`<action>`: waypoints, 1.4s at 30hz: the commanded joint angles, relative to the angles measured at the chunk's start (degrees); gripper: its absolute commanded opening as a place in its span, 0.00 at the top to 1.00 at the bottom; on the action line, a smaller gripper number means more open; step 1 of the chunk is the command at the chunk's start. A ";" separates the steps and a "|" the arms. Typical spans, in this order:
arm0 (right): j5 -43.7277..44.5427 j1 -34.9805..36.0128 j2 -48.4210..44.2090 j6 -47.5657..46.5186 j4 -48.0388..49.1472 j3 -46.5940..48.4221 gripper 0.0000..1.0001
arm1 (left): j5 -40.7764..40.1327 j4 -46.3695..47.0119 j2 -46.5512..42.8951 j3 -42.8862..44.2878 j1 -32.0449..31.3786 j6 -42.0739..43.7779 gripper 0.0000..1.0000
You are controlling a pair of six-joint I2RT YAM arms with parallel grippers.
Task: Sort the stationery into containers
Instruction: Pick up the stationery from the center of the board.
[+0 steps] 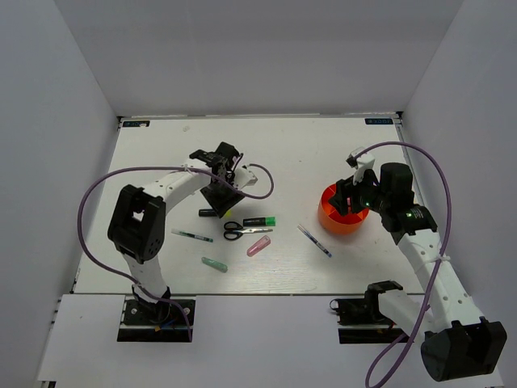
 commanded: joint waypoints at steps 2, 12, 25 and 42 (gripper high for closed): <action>-0.76 -0.20 -0.07 -0.71 -0.25 0.17 0.34 | -1.69 3.94 1.21 0.47 0.27 4.19 0.33; 0.38 -0.46 0.11 -0.88 -0.69 0.44 0.34 | 1.38 7.10 5.17 -1.20 0.27 4.63 0.33; 0.38 -0.72 0.11 -1.06 -1.13 0.96 0.33 | -0.81 13.33 7.81 -3.83 0.36 5.34 0.40; 1.61 -0.63 -0.42 -0.79 -0.96 0.44 0.20 | -7.41 16.33 7.46 -1.48 1.50 -0.80 0.98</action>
